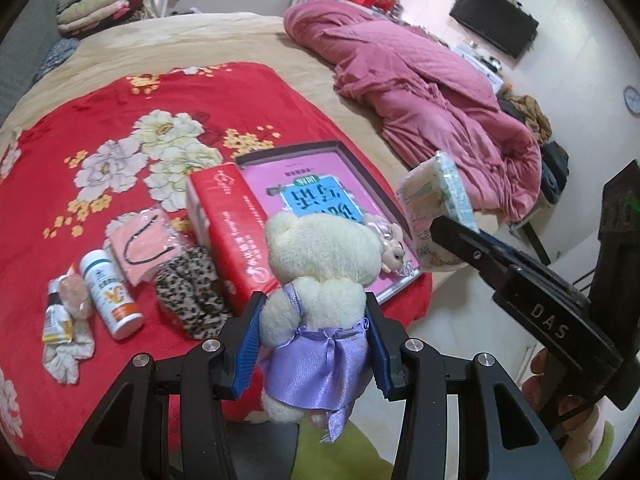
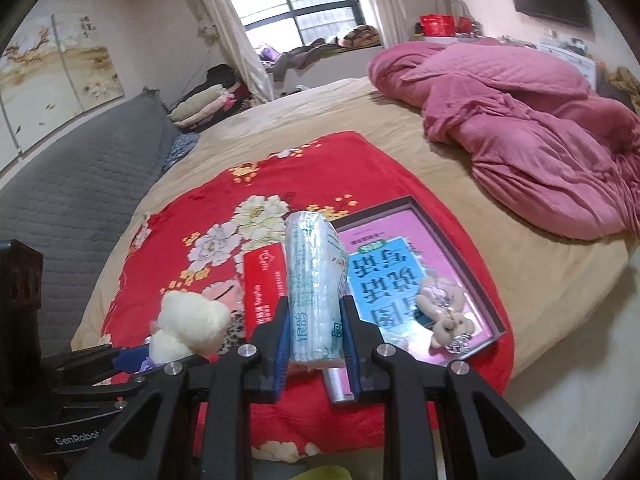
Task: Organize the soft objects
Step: 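Carry the bear and white roll pack over the tray with both tools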
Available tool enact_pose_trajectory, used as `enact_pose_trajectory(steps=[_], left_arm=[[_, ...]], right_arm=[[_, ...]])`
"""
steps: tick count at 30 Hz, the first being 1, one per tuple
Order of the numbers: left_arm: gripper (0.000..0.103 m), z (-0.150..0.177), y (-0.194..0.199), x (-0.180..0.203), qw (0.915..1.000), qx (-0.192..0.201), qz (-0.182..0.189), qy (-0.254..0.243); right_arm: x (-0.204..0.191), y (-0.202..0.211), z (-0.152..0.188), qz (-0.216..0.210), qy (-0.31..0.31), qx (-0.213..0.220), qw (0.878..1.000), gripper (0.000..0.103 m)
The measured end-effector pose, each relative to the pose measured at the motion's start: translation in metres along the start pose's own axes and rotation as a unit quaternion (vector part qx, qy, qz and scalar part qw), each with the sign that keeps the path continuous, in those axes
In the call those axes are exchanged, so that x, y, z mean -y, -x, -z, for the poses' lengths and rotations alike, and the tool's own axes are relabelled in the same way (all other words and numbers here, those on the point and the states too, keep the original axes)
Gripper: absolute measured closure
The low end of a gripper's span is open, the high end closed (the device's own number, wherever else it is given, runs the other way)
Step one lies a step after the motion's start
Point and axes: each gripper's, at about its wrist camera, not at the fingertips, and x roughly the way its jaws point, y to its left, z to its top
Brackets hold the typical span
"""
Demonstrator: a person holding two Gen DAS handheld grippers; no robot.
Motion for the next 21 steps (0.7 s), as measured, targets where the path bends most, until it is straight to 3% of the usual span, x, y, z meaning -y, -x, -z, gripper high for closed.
enact_pose_trajectory(steps=[21], left_arm=[[0.055,-0.017,-0.096,0.045,0.9974,-0.064,0.011,-0.032]], right_arm=[[0.085,-0.013,-0.003,0.055,-0.081,0.007,0.995,0.079]])
